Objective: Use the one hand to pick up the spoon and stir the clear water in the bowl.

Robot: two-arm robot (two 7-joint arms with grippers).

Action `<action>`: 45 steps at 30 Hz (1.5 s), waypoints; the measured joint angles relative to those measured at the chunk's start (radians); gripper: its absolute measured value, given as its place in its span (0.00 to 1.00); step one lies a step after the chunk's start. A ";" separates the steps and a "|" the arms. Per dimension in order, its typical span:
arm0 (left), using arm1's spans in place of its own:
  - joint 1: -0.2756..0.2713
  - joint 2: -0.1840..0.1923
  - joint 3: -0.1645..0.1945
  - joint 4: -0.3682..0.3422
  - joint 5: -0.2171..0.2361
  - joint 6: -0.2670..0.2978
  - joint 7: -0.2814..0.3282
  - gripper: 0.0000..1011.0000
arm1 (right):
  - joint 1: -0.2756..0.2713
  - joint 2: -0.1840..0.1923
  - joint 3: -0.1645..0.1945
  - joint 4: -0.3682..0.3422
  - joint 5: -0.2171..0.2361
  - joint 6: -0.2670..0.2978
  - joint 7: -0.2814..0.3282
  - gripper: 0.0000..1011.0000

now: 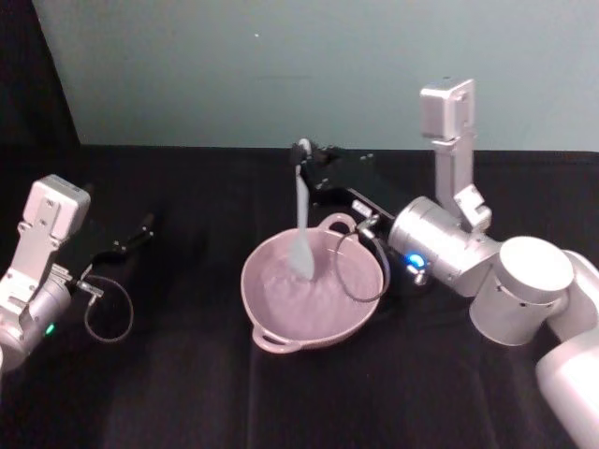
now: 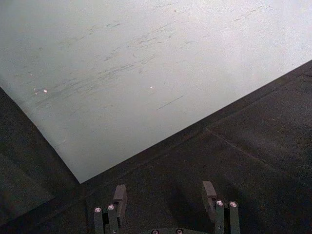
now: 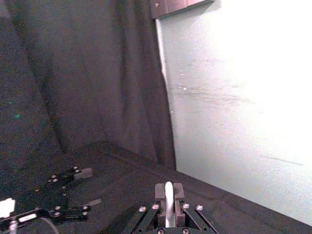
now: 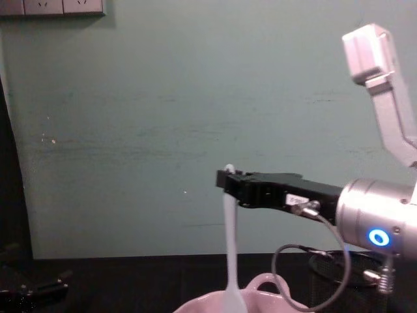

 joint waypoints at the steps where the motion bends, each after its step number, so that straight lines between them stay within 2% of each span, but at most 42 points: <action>1: 0.000 0.000 0.000 0.000 0.000 0.000 0.000 1.00 | -0.003 0.004 0.005 -0.003 0.000 0.000 -0.002 0.11; 9: 0.000 0.000 0.000 0.000 0.000 0.000 0.000 1.00 | -0.048 0.045 0.048 -0.059 0.001 0.006 -0.023 0.11; 15: 0.000 0.000 0.000 0.000 0.000 0.000 0.000 1.00 | -0.087 0.073 0.058 -0.117 0.002 0.025 -0.026 0.11; 22: 0.000 0.000 0.000 0.000 0.000 0.000 0.000 1.00 | -0.138 0.098 0.039 -0.213 -0.004 0.053 -0.023 0.11; 27: 0.000 0.000 0.000 0.000 0.000 0.000 0.000 1.00 | -0.152 0.093 0.000 -0.239 -0.007 0.063 -0.005 0.11; 34: 0.000 0.000 0.000 0.000 0.000 0.000 0.000 1.00 | -0.124 0.058 -0.038 -0.206 -0.008 0.057 0.011 0.11; 38: 0.000 0.000 0.000 0.000 0.000 0.000 0.000 1.00 | -0.082 0.025 -0.056 -0.149 -0.011 0.040 0.018 0.11; 45: 0.000 0.000 0.000 0.000 0.000 0.000 0.000 1.00 | -0.020 -0.007 -0.058 -0.055 -0.023 0.016 0.020 0.11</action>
